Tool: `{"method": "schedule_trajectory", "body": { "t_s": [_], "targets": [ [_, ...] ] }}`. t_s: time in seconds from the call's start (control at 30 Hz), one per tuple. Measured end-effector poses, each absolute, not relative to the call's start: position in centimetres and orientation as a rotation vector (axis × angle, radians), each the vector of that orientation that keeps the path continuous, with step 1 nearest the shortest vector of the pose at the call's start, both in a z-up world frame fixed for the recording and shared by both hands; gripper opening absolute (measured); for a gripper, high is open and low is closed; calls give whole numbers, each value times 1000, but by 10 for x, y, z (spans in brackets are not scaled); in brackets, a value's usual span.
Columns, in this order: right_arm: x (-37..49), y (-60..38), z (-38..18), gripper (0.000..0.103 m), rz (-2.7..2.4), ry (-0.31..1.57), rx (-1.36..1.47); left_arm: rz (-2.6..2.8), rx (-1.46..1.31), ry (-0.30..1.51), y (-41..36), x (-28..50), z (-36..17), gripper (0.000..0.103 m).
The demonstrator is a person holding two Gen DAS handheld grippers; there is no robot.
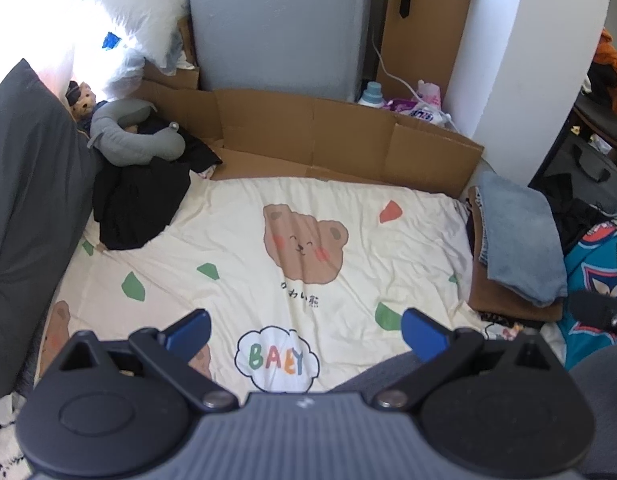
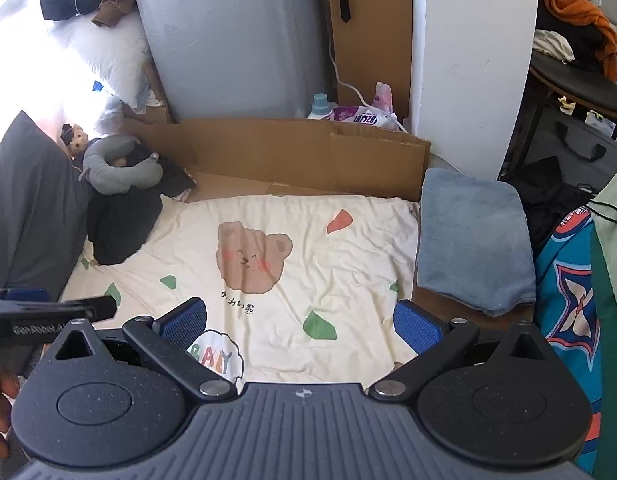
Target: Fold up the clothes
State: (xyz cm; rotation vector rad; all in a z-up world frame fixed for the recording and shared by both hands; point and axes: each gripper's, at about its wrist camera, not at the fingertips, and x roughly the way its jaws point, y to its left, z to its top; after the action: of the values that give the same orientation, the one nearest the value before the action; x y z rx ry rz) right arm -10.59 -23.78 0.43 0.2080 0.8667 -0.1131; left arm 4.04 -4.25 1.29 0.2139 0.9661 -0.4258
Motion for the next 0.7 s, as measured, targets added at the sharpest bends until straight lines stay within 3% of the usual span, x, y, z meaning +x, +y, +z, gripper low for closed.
{"method": "schedule_trajectory", "body": {
  "t_s": [0.7],
  "targets": [
    [-103, -245, -11, 102, -129, 878, 242, -419, 236, 991, -58, 42, -5, 101]
  ]
}}
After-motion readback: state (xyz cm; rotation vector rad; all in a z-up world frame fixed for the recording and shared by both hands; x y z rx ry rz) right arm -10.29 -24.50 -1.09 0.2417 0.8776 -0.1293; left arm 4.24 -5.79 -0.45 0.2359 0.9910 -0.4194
